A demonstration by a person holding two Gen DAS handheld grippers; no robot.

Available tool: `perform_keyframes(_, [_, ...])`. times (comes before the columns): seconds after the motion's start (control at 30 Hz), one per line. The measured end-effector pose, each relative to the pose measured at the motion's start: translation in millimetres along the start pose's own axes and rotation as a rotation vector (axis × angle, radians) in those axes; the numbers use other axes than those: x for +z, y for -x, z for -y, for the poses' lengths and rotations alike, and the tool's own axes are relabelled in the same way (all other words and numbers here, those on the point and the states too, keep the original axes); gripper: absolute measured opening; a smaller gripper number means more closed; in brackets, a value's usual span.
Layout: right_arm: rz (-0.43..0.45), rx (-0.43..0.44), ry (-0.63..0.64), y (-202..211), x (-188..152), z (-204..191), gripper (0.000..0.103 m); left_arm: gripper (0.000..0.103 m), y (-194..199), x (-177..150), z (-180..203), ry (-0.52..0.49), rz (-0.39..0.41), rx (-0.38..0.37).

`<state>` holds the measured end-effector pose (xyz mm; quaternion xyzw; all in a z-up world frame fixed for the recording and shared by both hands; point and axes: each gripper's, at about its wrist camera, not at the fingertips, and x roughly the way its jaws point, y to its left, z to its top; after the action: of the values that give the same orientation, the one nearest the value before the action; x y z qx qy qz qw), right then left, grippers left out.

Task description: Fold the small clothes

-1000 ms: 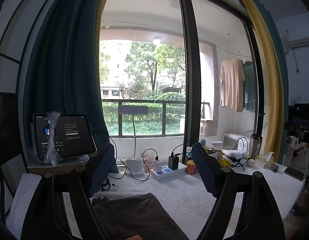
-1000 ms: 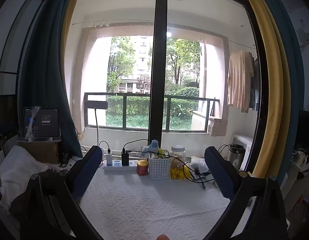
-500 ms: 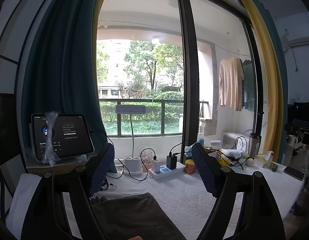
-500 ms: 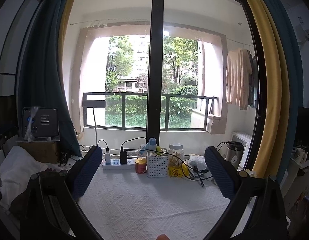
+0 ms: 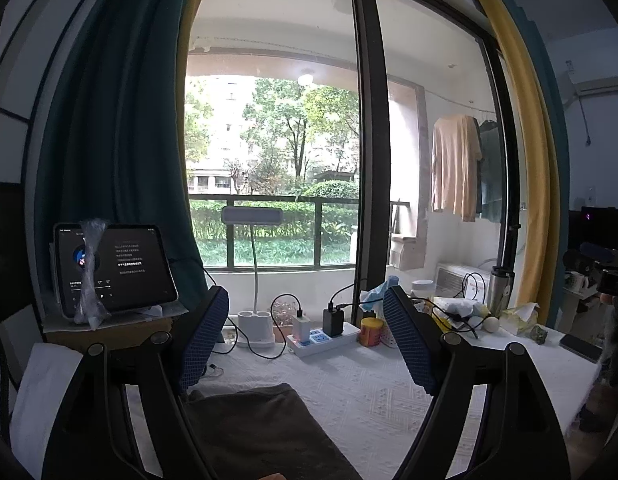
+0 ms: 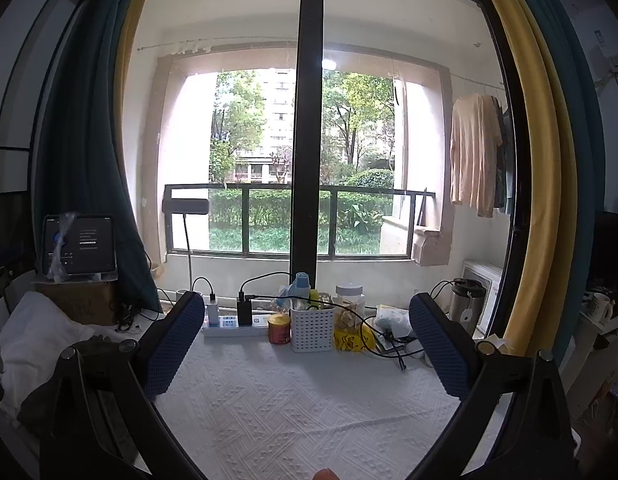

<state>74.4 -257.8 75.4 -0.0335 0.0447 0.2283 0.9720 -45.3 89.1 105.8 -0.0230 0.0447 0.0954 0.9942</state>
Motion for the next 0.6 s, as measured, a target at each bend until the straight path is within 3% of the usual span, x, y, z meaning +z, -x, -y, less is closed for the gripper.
perform_keyframes(0.5, [-0.006,0.000,-0.002,-1.0,-2.2,1.8,0.101,0.082,-1.8,-0.7,1.6,-0.009,-0.004,-0.008])
perform_keyframes(0.6, [-0.006,0.001,-0.001,-1.4,-2.3,1.6,0.101,0.082,-1.6,-1.6,2.1,-0.025,0.001,0.027])
